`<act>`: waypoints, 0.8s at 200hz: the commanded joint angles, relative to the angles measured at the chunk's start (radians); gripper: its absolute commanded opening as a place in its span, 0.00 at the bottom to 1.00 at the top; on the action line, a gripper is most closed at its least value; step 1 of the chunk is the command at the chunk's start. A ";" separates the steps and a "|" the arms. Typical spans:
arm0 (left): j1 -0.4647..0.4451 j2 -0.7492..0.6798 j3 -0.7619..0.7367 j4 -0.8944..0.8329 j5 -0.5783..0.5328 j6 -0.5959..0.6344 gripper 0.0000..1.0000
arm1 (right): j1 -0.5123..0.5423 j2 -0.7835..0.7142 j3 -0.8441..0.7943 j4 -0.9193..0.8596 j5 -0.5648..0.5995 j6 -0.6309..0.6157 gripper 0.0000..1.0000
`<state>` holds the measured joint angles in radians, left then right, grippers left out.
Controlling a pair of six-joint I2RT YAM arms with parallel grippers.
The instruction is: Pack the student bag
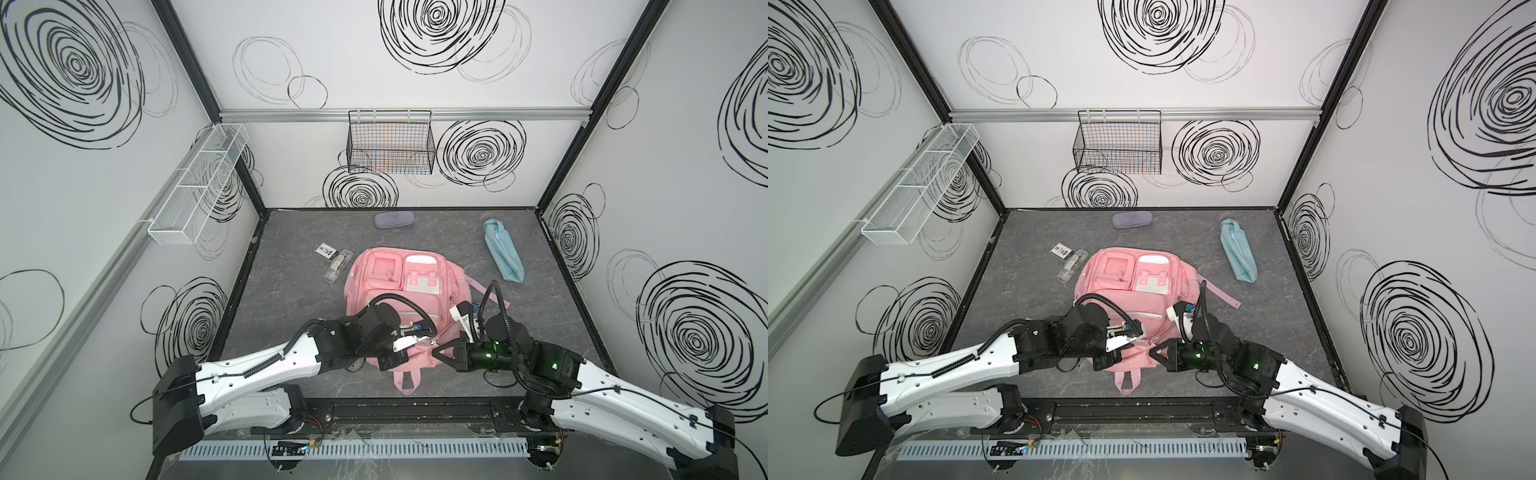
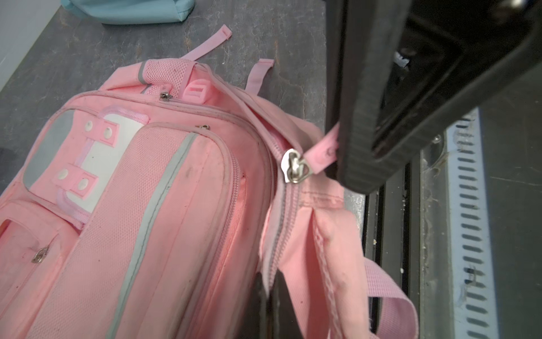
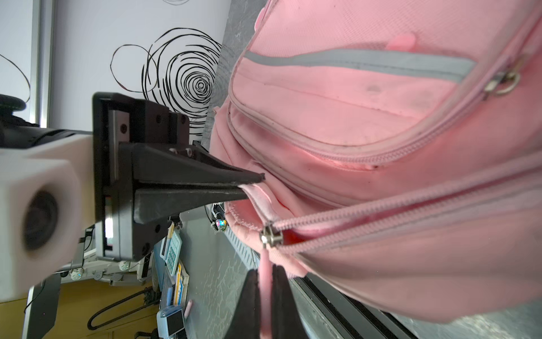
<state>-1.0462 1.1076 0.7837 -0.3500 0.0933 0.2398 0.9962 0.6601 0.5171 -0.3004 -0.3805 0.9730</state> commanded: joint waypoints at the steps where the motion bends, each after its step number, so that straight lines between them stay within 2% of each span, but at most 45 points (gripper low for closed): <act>1: 0.034 -0.054 -0.053 -0.012 -0.095 0.009 0.00 | -0.035 -0.056 0.060 -0.041 0.061 0.002 0.00; 25: 0.059 -0.117 -0.118 -0.066 -0.222 0.020 0.00 | -0.197 -0.107 0.048 -0.148 0.006 -0.026 0.00; 40: 0.061 -0.171 -0.147 -0.090 -0.304 0.033 0.00 | -0.324 -0.120 0.040 -0.204 -0.066 -0.078 0.00; 72: 0.127 -0.268 -0.149 -0.158 -0.428 0.048 0.00 | -0.577 -0.116 0.002 -0.250 -0.245 -0.187 0.00; 93: 0.199 -0.332 -0.168 -0.132 -0.596 0.060 0.00 | -0.711 -0.102 -0.039 -0.238 -0.347 -0.240 0.00; 104: 0.252 -0.363 -0.177 -0.109 -0.649 0.068 0.00 | -0.770 -0.093 -0.059 -0.241 -0.381 -0.271 0.00; 122: 0.348 -0.406 -0.179 -0.086 -0.669 0.078 0.00 | -0.853 -0.085 -0.087 -0.252 -0.404 -0.308 0.00; 160: 0.480 -0.510 -0.204 0.002 -0.695 0.104 0.00 | -0.918 -0.083 -0.176 -0.198 -0.331 -0.343 0.00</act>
<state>-0.7952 0.7410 0.5869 -0.2043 0.0319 0.3447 0.2367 0.5907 0.4263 -0.3389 -1.0630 0.6704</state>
